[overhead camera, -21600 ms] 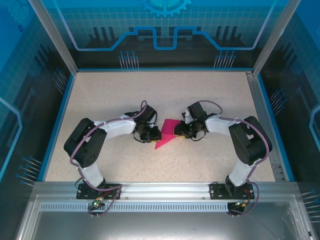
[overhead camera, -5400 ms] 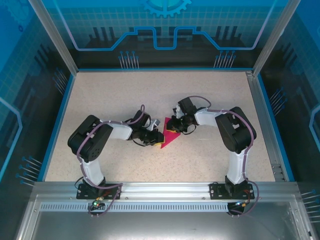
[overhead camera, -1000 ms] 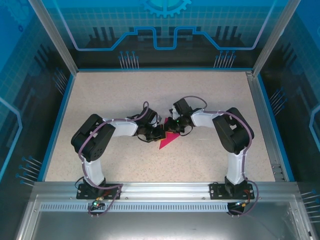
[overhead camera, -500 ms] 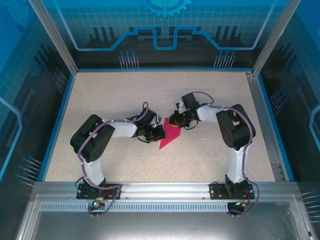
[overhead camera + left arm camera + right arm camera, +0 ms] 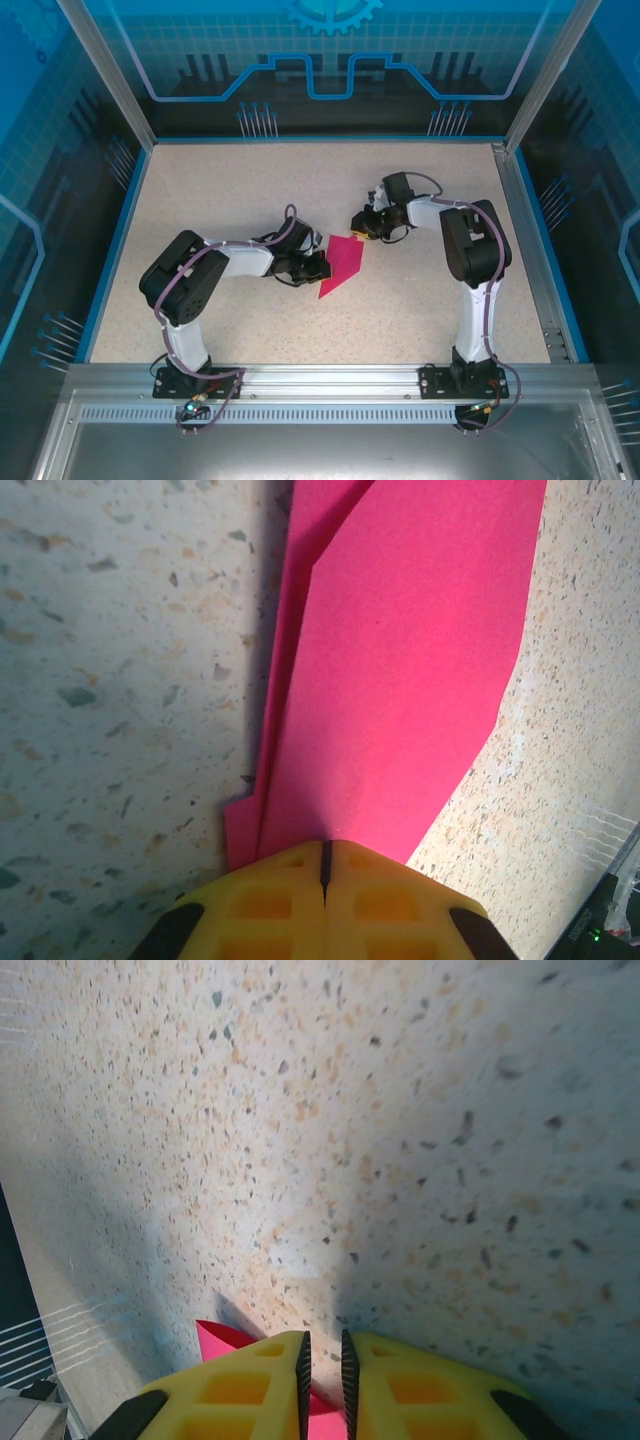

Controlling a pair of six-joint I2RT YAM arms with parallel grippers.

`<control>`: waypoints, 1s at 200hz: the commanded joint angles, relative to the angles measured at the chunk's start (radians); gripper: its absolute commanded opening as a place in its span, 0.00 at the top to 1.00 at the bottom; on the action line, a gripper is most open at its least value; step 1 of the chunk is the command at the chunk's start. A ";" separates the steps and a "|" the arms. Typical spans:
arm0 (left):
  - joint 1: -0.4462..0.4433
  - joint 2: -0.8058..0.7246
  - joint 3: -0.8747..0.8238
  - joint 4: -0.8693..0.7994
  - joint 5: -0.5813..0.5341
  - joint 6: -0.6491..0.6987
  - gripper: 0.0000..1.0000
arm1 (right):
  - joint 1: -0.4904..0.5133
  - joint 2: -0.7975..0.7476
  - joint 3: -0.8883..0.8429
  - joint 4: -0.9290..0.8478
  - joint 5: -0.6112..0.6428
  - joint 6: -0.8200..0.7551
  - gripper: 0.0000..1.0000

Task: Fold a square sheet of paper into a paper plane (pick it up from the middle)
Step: Fourth fold the wing at the center of the table.

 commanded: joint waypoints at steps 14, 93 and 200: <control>0.001 0.040 -0.071 -0.240 -0.122 0.011 0.99 | -0.035 -0.051 0.029 -0.025 0.001 -0.029 0.80; 0.000 0.014 -0.049 -0.247 -0.112 0.007 0.98 | 0.153 -0.194 -0.137 0.018 0.025 0.022 0.86; 0.001 0.008 -0.045 -0.253 -0.109 0.011 0.98 | 0.221 -0.136 -0.252 0.074 0.155 0.090 0.94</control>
